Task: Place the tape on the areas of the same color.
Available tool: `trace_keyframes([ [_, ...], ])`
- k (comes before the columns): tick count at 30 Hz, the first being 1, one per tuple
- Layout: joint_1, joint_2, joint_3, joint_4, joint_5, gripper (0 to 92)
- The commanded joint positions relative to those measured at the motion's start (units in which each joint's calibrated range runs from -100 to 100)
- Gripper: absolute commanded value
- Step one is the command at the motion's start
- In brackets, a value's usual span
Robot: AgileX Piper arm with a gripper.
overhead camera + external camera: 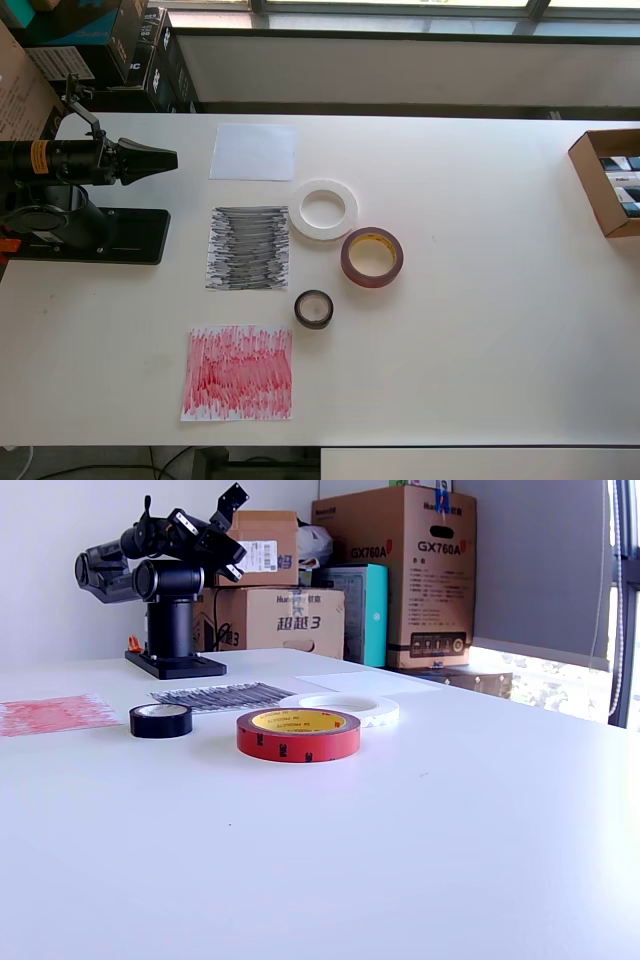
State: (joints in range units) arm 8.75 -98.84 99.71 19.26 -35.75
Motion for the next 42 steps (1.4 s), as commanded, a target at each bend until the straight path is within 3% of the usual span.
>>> trace_keyframes([
  [1, -0.2, -0.3, -0.2, 0.2, 0.1, 0.2],
  [37, -0.2, -0.1, -0.4, 0.8, 0.1, 0.2],
  [42, -0.1, 5.9, -4.9, 1.1, 0.1, 0.2],
])
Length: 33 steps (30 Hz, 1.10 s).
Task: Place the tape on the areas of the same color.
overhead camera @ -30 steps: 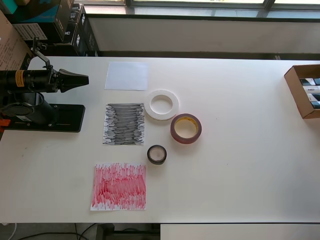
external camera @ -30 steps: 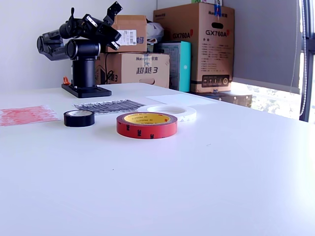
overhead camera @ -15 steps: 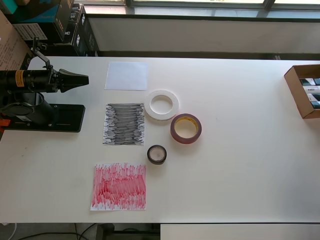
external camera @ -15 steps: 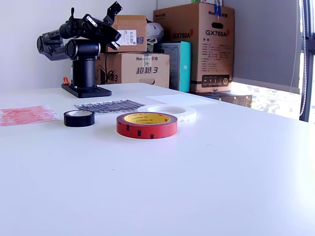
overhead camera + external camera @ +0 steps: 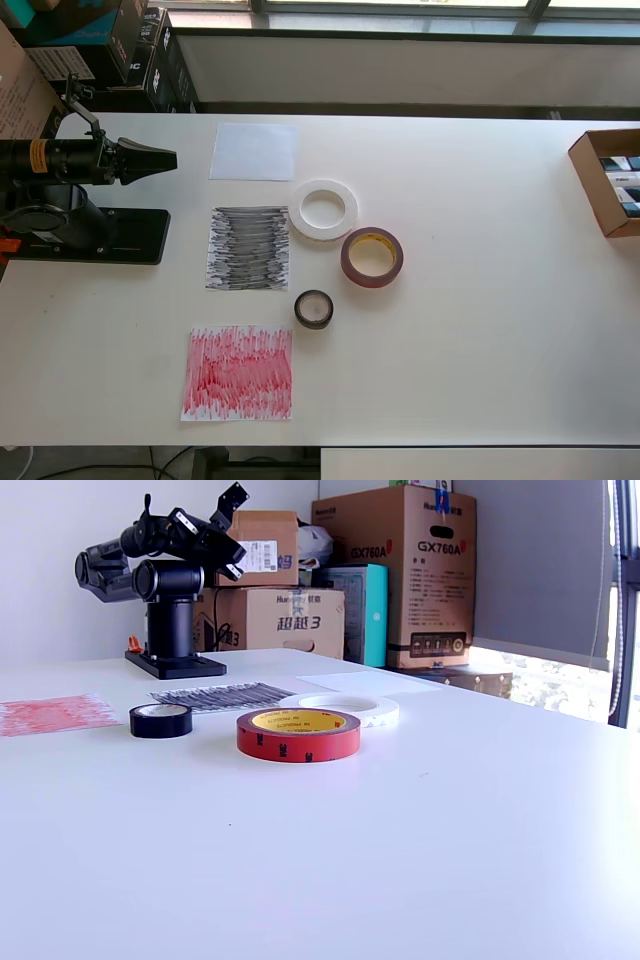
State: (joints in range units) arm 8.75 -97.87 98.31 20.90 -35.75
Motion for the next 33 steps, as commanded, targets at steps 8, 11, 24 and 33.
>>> trace_keyframes([
  [8, -0.1, 24.0, -19.1, -0.5, 0.2, 0.2],
  [11, -0.1, 31.7, -26.0, -0.5, 0.3, 0.2],
  [24, -0.1, 67.8, -71.9, 33.1, 19.1, 0.2],
  [33, -0.2, 87.9, -92.5, 53.2, 33.5, 0.2],
])
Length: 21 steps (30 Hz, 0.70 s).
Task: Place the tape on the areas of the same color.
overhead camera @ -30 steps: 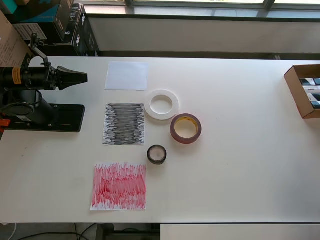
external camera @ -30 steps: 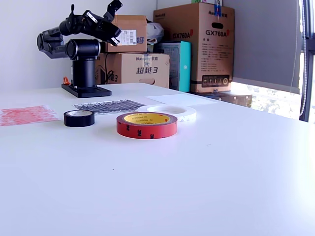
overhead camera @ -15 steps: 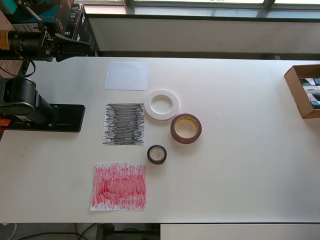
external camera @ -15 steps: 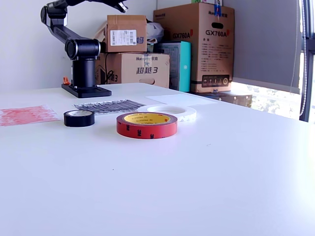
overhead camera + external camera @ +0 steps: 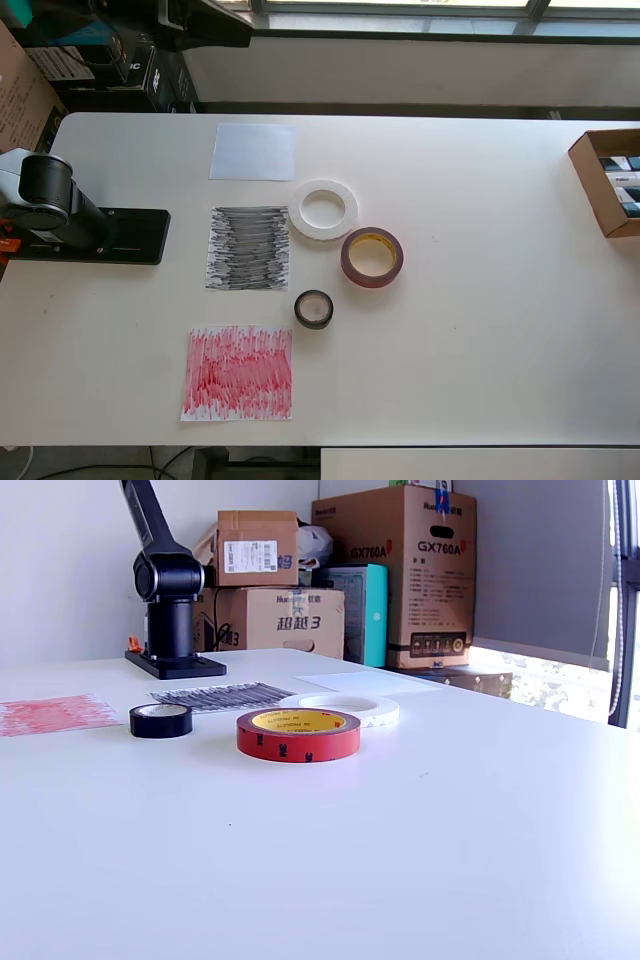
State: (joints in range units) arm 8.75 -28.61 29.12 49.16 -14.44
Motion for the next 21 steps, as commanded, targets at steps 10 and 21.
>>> trace_keyframes([
  [10, -1.8, 28.1, -22.9, 27.7, 16.6, 0.6],
  [21, -3.4, 32.4, -8.3, 25.6, 11.5, 0.7],
])
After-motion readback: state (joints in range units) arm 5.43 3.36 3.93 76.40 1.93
